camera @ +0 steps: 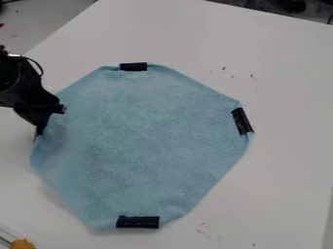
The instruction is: Unfold the cloth from right to left
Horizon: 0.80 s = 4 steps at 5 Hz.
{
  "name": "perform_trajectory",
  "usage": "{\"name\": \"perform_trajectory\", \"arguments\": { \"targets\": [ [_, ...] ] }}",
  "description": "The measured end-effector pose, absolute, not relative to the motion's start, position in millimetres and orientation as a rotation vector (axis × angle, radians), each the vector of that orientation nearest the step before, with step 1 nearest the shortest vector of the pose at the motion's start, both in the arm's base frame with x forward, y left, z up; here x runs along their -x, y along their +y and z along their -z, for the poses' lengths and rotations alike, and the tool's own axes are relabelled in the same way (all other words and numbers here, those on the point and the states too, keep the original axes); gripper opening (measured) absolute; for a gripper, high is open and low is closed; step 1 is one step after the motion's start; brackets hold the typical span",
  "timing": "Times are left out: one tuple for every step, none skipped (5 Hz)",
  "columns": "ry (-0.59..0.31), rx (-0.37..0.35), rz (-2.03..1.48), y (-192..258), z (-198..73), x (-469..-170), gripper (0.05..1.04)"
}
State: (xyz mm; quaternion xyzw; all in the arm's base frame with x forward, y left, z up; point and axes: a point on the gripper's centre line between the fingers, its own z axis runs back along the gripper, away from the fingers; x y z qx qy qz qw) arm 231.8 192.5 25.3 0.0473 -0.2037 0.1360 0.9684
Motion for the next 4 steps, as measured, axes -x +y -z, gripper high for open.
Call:
{"name": "perform_trajectory", "arguments": {
  "targets": [
    [-0.41, -0.143, -0.257, 205, -22, -219, 0.227],
    [-0.415, -0.174, -0.246, 213, -22, -207, 0.484],
    [-0.427, -0.234, -0.209, 221, -36, -204, 0.791],
    [-0.396, -0.268, -0.195, 226, -47, -201, 1.002]
  ]
}}
